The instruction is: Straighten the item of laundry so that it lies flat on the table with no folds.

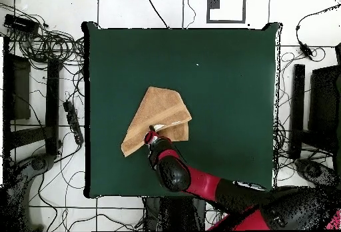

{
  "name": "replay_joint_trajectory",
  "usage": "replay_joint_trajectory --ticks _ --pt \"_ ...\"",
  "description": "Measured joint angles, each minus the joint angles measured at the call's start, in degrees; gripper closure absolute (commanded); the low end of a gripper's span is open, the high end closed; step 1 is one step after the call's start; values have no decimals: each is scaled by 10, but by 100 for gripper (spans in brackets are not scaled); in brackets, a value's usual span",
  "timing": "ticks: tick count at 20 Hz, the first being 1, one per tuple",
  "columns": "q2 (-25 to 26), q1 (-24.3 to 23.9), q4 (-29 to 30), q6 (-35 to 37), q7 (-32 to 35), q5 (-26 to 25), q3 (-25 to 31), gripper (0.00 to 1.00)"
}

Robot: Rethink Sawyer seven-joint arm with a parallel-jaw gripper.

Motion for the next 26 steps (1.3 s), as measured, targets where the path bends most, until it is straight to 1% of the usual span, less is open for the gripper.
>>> replay_joint_trajectory --ticks 6,10,11,16,20,23,25,26 --pt "-16 15 0 0 0 20 0 100" --pt "-31 35 1 0 0 53 0 100" --pt "-40 48 1 0 0 73 0 100" --pt "-64 83 1 0 4 127 0 100" --pt "-89 120 1 0 13 182 -1 100" --pt "-116 158 1 0 28 236 -6 100" --pt "-127 173 2 0 31 256 -11 100" --pt "-139 192 2 0 33 280 -19 100"
